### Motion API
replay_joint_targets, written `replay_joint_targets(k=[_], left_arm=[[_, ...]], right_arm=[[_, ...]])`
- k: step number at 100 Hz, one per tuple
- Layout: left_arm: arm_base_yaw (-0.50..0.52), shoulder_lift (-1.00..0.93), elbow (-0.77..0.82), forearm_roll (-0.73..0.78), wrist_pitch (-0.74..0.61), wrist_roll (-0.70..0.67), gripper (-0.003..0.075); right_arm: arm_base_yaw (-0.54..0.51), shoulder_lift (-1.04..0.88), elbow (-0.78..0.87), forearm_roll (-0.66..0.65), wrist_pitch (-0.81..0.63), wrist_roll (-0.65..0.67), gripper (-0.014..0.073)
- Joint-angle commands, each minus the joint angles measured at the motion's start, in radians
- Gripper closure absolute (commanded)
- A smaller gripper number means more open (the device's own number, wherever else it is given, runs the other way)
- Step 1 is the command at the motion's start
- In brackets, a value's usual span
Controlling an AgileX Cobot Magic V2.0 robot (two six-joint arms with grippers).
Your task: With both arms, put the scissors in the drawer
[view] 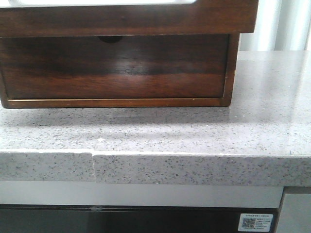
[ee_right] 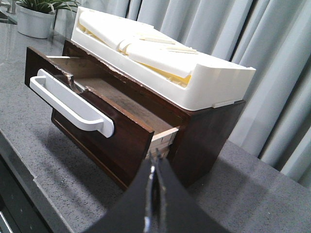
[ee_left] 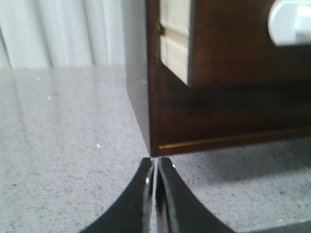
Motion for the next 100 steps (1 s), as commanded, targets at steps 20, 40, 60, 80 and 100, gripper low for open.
replay_joint_targets(k=[20, 40, 60, 80, 100], left_arm=[[0.092, -0.124, 0.022, 0.051, 0.198, -0.131, 0.0739], [0.128, -0.225, 0.022, 0.017, 0.422, -0.141, 0.0738], [0.128, -0.223, 0.022, 0.017, 0.417, -0.141, 0.0739], [0.128, -0.223, 0.022, 0.017, 0.417, -0.141, 0.0739], [0.128, -0.223, 0.022, 0.017, 0.417, -0.141, 0.0739]], right_arm=[[0.0, 0.014, -0.022, -0.025, -0.074, 0.001, 0.0634], [0.0, 0.014, -0.022, -0.025, -0.074, 0.001, 0.0634], [0.0, 0.014, -0.022, -0.025, -0.074, 0.001, 0.0634], [0.0, 0.014, -0.022, -0.025, -0.074, 0.001, 0.0634], [0.0, 0.014, -0.022, -0.025, -0.074, 0.001, 0.0634]])
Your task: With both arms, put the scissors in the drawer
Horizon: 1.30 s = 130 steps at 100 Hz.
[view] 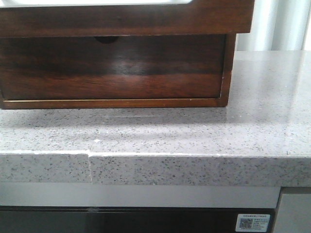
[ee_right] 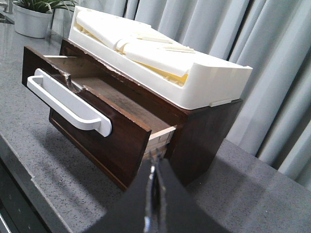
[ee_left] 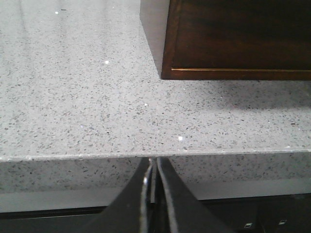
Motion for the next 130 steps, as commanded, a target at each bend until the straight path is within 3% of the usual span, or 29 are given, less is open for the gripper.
replay_joint_targets(k=[1, 40, 50, 69, 86, 93, 101, 117, 130], left_arm=[[0.003, -0.032, 0.022, -0.015, -0.019, -0.009, 0.0739], [0.003, -0.032, 0.022, -0.015, -0.019, -0.009, 0.0739], [0.003, -0.032, 0.022, -0.015, -0.019, -0.009, 0.0739], [0.003, -0.032, 0.022, -0.015, -0.019, -0.009, 0.0739], [0.003, -0.032, 0.022, -0.015, -0.019, -0.009, 0.0739], [0.003, -0.032, 0.022, -0.015, -0.019, -0.009, 0.0739], [0.003, -0.032, 0.022, -0.015, -0.019, -0.009, 0.0739], [0.003, -0.032, 0.022, -0.015, -0.019, -0.009, 0.0739], [0.003, -0.032, 0.022, -0.015, -0.019, -0.009, 0.0739]], right_arm=[[0.0, 0.014, -0.022, -0.025, -0.074, -0.001, 0.0634], [0.0, 0.014, -0.016, -0.028, -0.07, 0.002, 0.0634], [-0.025, 0.008, 0.026, -0.095, -0.049, 0.002, 0.0634], [-0.208, 0.002, 0.217, -0.032, -0.212, 0.125, 0.0634], [-0.45, 0.002, 0.48, 0.257, -0.541, 0.125, 0.0634], [-0.529, 0.0, 0.585, 0.293, -0.629, 0.125, 0.0634], [-0.599, -0.008, 0.643, 0.293, -0.594, 0.125, 0.0634], [-0.693, -0.084, 0.687, 0.293, -0.35, 0.125, 0.0634], [-0.714, -0.161, 0.721, 0.293, -0.348, 0.125, 0.0634]])
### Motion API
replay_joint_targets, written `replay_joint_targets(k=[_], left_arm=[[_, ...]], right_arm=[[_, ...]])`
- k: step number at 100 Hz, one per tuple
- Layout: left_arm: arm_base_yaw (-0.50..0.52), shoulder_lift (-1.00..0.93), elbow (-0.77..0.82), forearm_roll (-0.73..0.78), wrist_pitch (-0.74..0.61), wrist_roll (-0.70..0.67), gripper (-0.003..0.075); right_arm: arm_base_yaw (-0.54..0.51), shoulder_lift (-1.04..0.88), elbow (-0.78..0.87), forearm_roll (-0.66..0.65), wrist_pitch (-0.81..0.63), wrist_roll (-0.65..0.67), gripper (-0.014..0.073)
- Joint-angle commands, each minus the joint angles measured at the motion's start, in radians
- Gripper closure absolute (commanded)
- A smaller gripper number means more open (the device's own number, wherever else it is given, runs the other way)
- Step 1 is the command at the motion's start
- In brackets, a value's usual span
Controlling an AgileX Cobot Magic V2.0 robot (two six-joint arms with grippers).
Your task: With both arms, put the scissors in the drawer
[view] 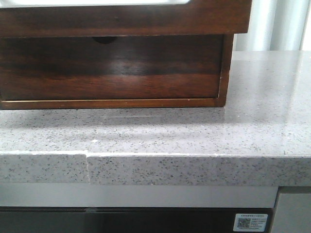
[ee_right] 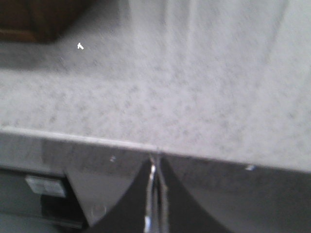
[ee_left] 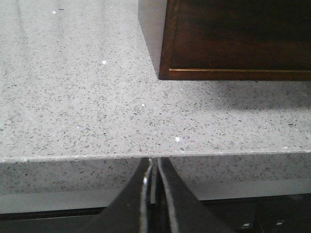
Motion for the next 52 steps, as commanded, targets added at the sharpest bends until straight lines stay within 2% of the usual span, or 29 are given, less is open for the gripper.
replay_joint_targets(k=[1, 52], left_arm=[[0.003, -0.032, 0.022, -0.015, -0.021, -0.007, 0.0739], [0.003, -0.032, 0.022, -0.015, -0.021, -0.007, 0.0739]], right_arm=[[-0.014, -0.038, 0.004, 0.001, -0.034, 0.002, 0.0634], [-0.014, -0.079, 0.011, 0.001, -0.016, 0.002, 0.0634]])
